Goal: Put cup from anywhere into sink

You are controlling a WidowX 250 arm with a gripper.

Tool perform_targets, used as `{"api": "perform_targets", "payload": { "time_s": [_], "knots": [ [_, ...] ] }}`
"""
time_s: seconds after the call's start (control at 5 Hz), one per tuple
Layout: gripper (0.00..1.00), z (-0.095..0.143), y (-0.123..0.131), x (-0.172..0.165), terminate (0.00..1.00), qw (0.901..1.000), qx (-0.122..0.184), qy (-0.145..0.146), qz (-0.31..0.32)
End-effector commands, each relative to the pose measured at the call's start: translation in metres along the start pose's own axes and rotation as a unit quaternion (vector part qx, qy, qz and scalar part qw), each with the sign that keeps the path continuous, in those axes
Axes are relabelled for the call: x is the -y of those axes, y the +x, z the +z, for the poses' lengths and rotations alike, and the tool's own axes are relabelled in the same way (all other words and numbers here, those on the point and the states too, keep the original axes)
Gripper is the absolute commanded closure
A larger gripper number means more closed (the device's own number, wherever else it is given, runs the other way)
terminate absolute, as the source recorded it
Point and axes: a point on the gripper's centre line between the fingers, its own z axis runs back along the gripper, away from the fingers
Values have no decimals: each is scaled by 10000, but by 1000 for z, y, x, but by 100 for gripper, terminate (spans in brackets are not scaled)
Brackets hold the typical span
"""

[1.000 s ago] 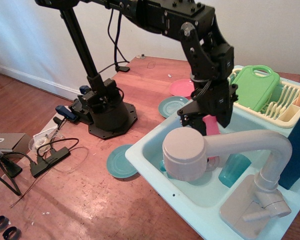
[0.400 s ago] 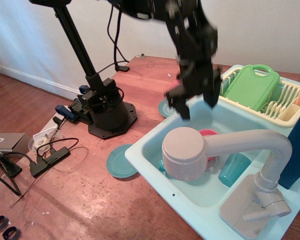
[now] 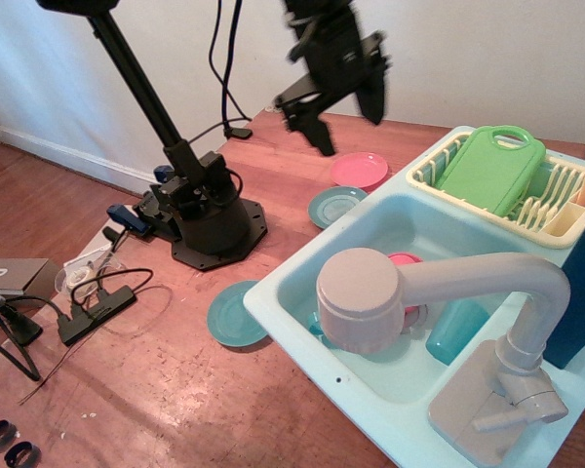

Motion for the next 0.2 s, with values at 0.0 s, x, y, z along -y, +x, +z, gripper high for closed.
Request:
{"api": "perform_targets", "payload": {
  "time_s": [0.0],
  "knots": [
    [0, -3, -6, -2, 100, 9996, 224, 11, 173]
  ]
}}
